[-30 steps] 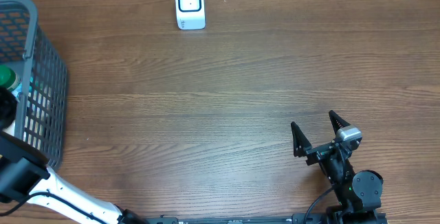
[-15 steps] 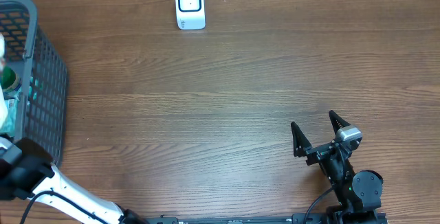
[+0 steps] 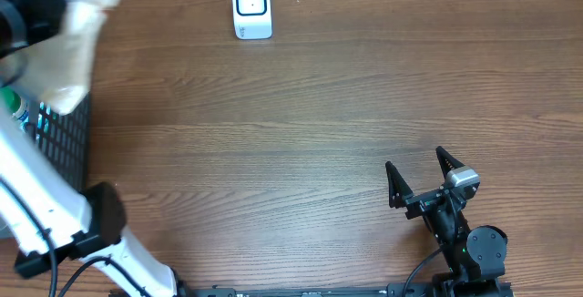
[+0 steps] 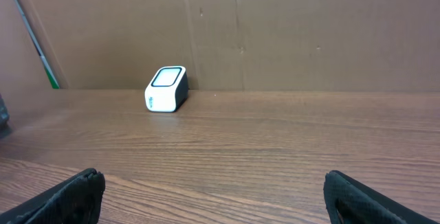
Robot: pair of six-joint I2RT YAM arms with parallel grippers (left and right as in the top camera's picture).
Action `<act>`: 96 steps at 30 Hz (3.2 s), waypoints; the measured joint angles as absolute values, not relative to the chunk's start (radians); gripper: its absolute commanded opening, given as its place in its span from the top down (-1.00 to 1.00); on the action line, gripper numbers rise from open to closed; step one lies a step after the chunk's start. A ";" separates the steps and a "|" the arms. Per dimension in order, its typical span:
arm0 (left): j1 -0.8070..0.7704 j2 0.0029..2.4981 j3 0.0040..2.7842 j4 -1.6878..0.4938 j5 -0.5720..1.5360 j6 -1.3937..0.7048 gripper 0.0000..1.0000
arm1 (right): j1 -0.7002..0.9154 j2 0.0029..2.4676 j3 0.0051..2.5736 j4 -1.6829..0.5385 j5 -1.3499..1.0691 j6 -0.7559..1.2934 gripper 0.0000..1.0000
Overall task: Scan the item barcode
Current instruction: 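Carry the bag to the scanner and drop it on the table, then return the left gripper to the basket and grasp the green-lidded jar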
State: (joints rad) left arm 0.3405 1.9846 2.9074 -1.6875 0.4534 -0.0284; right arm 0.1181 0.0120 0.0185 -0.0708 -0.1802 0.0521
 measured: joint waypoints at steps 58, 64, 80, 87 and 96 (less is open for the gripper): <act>-0.368 2.194 1.703 -1.066 0.288 0.238 -0.99 | 0.118 0.012 0.019 -0.071 -0.180 0.053 -1.00; -0.375 2.195 1.711 -1.119 0.296 0.227 -0.99 | 0.118 0.012 0.019 -0.070 -0.180 0.052 -1.00; -0.030 1.895 2.356 -1.395 0.303 0.150 -0.82 | 0.118 0.012 0.019 -0.071 -0.180 0.052 -1.00; 0.366 1.853 2.395 -1.382 0.195 -0.065 -0.61 | 0.118 0.012 0.019 -0.070 -0.180 0.052 -1.00; 0.684 1.850 2.362 -1.312 0.003 -0.256 -0.44 | 0.118 0.012 0.019 -0.071 -0.180 0.052 -1.00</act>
